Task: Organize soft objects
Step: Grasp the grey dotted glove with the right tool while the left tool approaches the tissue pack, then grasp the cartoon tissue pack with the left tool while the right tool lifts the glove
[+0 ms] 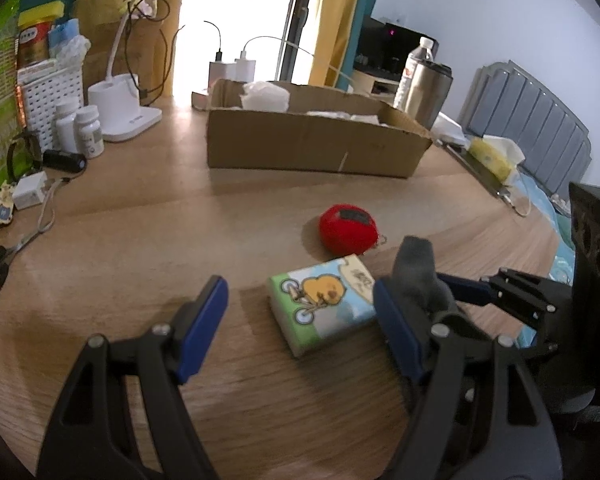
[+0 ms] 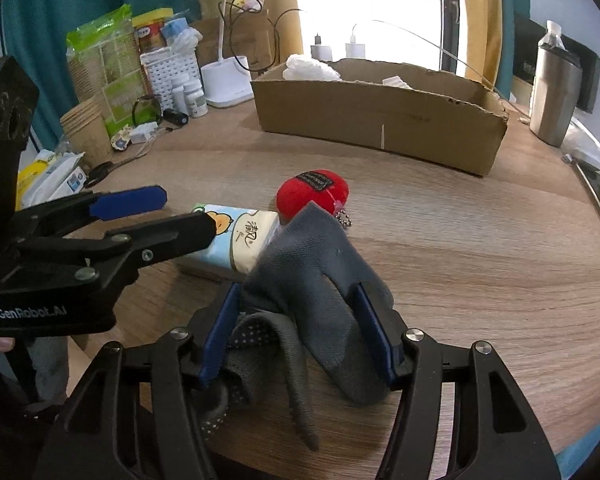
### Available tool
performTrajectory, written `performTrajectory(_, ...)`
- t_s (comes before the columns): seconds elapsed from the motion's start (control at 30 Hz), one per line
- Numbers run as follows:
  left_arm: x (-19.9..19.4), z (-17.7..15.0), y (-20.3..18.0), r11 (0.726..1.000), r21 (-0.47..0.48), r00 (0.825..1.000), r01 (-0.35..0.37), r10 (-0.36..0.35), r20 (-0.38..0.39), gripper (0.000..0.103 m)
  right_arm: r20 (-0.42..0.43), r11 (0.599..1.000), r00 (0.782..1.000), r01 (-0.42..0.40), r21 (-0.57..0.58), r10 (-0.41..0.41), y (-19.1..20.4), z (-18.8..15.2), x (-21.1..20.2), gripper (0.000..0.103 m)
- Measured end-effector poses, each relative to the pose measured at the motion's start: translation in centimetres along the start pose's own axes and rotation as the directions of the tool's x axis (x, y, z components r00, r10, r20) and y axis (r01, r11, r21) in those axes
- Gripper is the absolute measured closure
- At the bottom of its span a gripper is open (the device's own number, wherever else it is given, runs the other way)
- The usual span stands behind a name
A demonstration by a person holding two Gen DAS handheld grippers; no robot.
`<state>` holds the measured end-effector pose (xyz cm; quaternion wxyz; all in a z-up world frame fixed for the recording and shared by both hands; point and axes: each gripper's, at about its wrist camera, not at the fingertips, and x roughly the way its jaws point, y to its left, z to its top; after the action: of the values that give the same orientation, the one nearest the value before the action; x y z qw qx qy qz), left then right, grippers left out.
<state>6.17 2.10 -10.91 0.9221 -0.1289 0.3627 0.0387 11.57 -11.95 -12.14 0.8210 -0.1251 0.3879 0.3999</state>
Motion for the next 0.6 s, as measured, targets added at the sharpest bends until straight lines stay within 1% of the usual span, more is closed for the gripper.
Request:
performTrajectory(0.07, 0.2, 0.0, -0.1, 1.000, 0.005, 1.000, 0.006, -0.006, -0.005, 0.027, 0.008, 1.000, 1.000, -0.007, 0.018, 0.007, -0.4, 0.0, -0.1, 0.052)
performTrajectory(0.1, 0.2, 0.0, -0.2, 1.000, 0.007, 1.000, 0.009, -0.008, -0.006, 0.027, 0.013, 1.000, 1.000, 0.001, 0.020, -0.001, -0.6, 0.1, -0.2, 0.055)
performTrajectory(0.13, 0.3, 0.1, -0.4, 1.000, 0.011, 1.000, 0.011, -0.011, -0.007, 0.027, 0.015, 1.000, 1.000, 0.008, 0.019, -0.008, -0.6, 0.1, -0.3, 0.059)
performTrajectory(0.2, 0.4, 0.1, -0.6, 1.000, 0.018, 1.000, 0.015, -0.015, -0.008, 0.027, 0.017, 1.000, 1.000, 0.015, 0.021, -0.015, -0.9, 0.2, -0.4, 0.063)
performTrajectory(0.27, 0.5, 0.2, -0.8, 1.000, 0.023, 1.000, 0.018, -0.018, -0.009, 0.027, 0.023, 0.999, 0.999, 0.032, 0.020, -0.032, -1.2, 0.1, -0.6, 0.072)
performTrajectory(0.37, 0.7, 0.3, -1.2, 0.999, 0.030, 1.000, 0.022, -0.022, -0.013, 0.027, 0.031, 0.998, 0.998, 0.048, 0.035, -0.049, -2.0, 0.1, -0.9, 0.076)
performTrajectory(0.53, 1.4, 0.5, -2.0, 0.999, 0.048, 0.999, 0.020, -0.019, -0.029, 0.027, 0.114, 0.995, 0.991, 0.053, 0.085, -0.062, -4.3, 0.2, -3.2, 0.077)
performTrajectory(0.6, 1.5, 0.5, -2.3, 0.998, 0.056, 0.999, 0.017, -0.015, -0.034, 0.027, 0.139, 0.992, 0.987, 0.070, 0.102, -0.084, -5.3, 0.4, -4.0, 0.077)
